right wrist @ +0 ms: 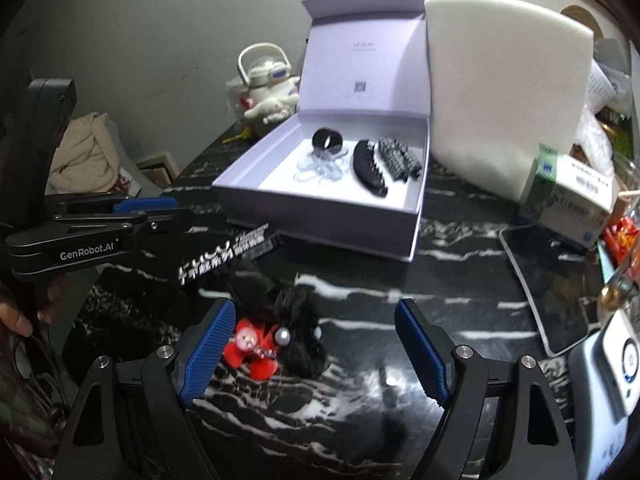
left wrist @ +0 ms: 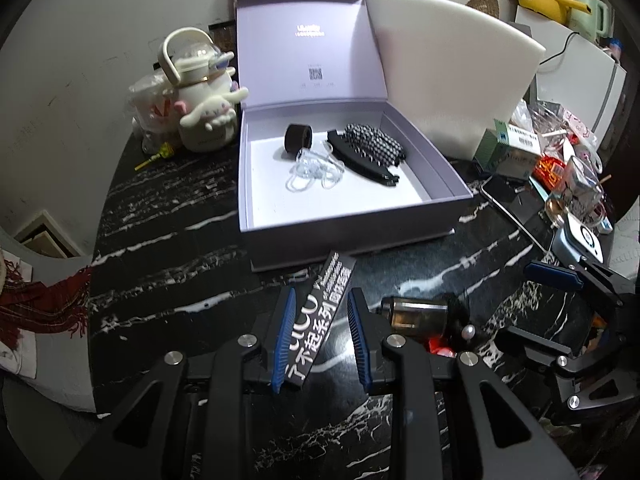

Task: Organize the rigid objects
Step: 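Move the right gripper down over the black mesh pouch beside the red fan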

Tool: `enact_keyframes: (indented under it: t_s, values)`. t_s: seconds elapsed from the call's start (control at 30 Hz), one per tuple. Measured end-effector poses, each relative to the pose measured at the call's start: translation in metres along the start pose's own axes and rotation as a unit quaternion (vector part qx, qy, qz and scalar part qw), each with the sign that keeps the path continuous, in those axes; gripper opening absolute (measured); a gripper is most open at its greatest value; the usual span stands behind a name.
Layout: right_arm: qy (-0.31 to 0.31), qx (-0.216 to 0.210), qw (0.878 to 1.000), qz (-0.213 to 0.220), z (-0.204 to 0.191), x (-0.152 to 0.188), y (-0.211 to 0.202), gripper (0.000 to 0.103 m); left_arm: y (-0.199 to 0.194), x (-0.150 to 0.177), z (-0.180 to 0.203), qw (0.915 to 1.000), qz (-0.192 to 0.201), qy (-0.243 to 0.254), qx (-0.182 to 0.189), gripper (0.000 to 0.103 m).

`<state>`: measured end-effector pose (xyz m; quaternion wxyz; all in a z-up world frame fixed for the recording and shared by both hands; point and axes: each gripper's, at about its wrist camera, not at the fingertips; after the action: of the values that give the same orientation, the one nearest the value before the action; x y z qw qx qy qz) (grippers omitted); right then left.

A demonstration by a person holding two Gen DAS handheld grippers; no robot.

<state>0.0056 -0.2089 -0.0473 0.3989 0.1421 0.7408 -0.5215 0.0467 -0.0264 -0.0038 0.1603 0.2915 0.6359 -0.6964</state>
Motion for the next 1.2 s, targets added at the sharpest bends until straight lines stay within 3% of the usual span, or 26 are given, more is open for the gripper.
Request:
enact_keyframes:
  t_s: [0.3,0.6,0.93,1.2]
  values:
    - [0.011,-0.028,0.999,-0.034,0.004,0.015,0.021,0.076,0.022,0.017,0.0,0.9993,-0.026,0.005,0.028,0.027]
    - [0.019,-0.055,0.997,-0.05,0.012,0.015,0.032,0.063,0.042,0.021,-0.004,0.9989,-0.047,0.004,-0.005,0.027]
    - [0.04,-0.105,0.992,-0.058,0.013,0.012,0.043,0.057,0.052,0.014,0.002,0.9988,-0.033,0.036,0.008,0.027]
    - [0.049,-0.1,0.992,-0.059,0.019,0.01,0.044,0.052,0.051,0.009,-0.002,0.9986,-0.037,0.026,0.029,0.027]
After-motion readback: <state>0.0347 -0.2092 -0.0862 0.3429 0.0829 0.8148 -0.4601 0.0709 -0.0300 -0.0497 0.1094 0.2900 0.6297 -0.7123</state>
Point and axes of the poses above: each gripper's, at about its wrist camera, not at the fingertips, and y roughly the way its jaws point, z to its right, x to its underside, and after that the axes turned 1 degree about -x, right-handed
